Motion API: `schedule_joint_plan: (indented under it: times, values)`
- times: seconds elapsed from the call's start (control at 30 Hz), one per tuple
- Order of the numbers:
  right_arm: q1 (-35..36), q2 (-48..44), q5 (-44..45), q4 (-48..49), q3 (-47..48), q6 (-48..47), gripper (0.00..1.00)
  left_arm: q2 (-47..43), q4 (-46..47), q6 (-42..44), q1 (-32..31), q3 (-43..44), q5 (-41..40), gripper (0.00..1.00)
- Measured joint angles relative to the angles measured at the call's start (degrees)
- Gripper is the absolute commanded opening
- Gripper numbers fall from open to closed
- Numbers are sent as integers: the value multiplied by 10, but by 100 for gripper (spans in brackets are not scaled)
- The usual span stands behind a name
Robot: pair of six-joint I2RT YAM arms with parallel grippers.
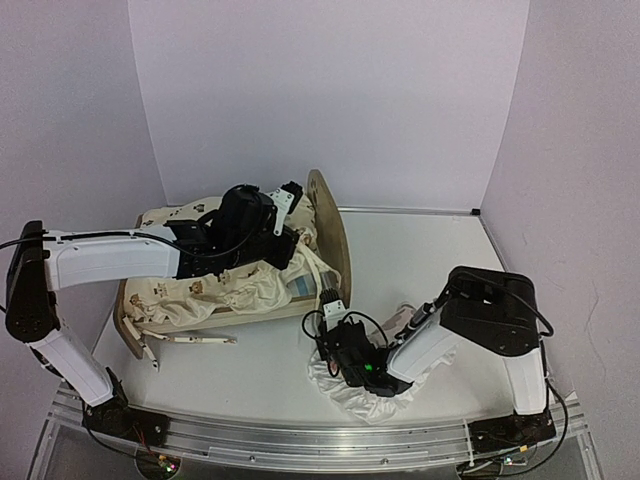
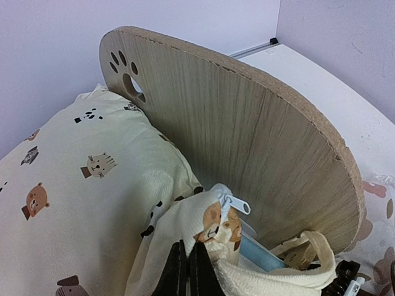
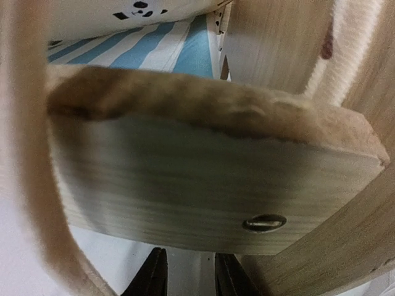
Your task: Set up the pet bed
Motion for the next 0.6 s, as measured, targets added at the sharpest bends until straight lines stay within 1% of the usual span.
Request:
schedule_joint_plan:
  times: [0.1, 0.2, 0.27, 0.4, 0.43, 0.53, 0.6]
  values:
    - [1, 27, 21, 61, 3, -15, 30, 0, 0, 0, 0, 0, 3, 0]
    - [1, 54, 44, 109, 17, -30, 35, 0, 0, 0, 0, 0, 6, 0]
    - [1, 70, 58, 130, 31, -40, 36, 0, 0, 0, 0, 0, 9, 0]
    - [1, 95, 84, 153, 60, -56, 36, 0, 0, 0, 0, 0, 12, 0]
    - [0, 100, 90, 157, 66, -59, 36, 0, 0, -1, 0, 0, 13, 0]
    - [-1, 111, 105, 168, 76, -66, 28, 0, 0, -1, 0, 0, 14, 0]
    - [-4, 116, 111, 179, 79, -67, 19, 0, 0, -1, 0, 0, 15, 0]
